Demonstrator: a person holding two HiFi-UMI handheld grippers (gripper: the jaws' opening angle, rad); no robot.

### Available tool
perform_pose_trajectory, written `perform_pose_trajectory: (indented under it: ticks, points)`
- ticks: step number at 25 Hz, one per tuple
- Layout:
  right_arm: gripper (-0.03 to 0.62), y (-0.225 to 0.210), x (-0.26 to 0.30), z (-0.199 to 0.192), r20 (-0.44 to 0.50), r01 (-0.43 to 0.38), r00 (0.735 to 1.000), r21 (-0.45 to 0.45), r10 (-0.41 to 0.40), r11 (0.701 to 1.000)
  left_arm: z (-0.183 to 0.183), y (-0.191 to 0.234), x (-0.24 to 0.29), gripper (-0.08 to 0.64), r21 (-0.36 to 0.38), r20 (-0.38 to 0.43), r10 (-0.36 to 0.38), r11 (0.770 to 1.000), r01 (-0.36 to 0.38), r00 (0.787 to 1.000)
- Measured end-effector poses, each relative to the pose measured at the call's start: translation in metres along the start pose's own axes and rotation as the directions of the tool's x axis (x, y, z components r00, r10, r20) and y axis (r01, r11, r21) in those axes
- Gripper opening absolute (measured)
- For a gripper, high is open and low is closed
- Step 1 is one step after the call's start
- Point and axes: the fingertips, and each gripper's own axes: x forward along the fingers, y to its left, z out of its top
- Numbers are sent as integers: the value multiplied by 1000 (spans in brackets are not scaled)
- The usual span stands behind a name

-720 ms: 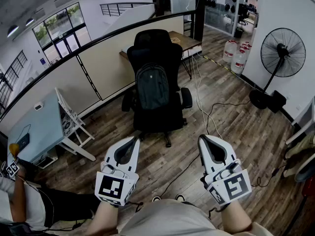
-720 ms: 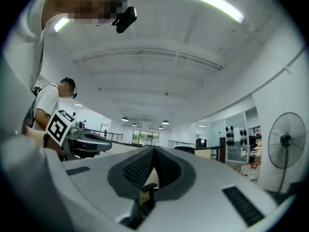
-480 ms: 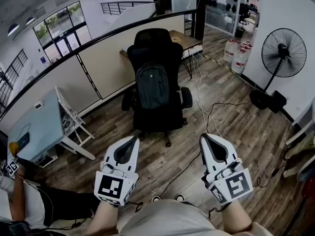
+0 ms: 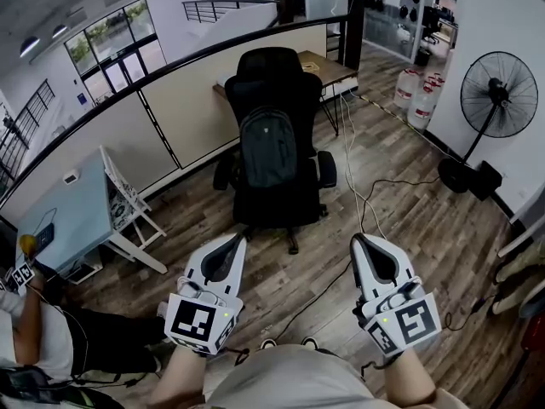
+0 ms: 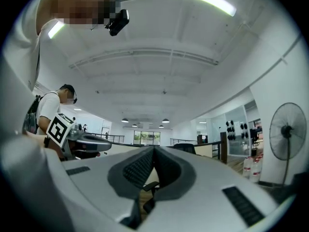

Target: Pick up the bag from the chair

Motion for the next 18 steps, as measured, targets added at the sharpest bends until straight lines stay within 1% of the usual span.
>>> perform_pose_trajectory:
  ticks: [3,5,6,7,8,10,12,14,18]
  points:
    - [5,-11,-5,-6,-6,-2,1000,4,2,1000,0,-5,3,2,-8,6,23,1000,-23,1000]
    - [6,-21,-8,-9,6,-3,1000,24,3,1000,-1,-11,6,3,-28,10,39,999,-39,999]
    - [94,-27,-8,-11,20,-5,1000,40,4,999,-4,-14,11,5,-47,6,40,998,-40,999]
    - [376,-33,-6,-13,34,-3,999,53,2,999,-7,-18,16,186,-68,-4,36,997,-36,999]
    - [538,-39,-5,-15,41,5,999,57,-8,998,-11,-20,20,454,-83,-15,41,996,-42,999]
    - [591,-49,-6,-17,37,27,999,31,-28,999,-16,-21,20,454,-79,-21,100,992,-101,995]
    - [598,-55,-8,-16,31,27,999,1,-27,1000,-18,-21,18,454,-67,-22,147,987,-149,989]
    - [598,-59,-8,-15,34,21,999,-6,-21,1000,-17,-22,17,454,-63,-23,158,985,-160,987]
    - [598,-67,-1,-21,30,21,999,1,-21,1000,-15,-17,24,454,-26,-20,175,984,-175,984]
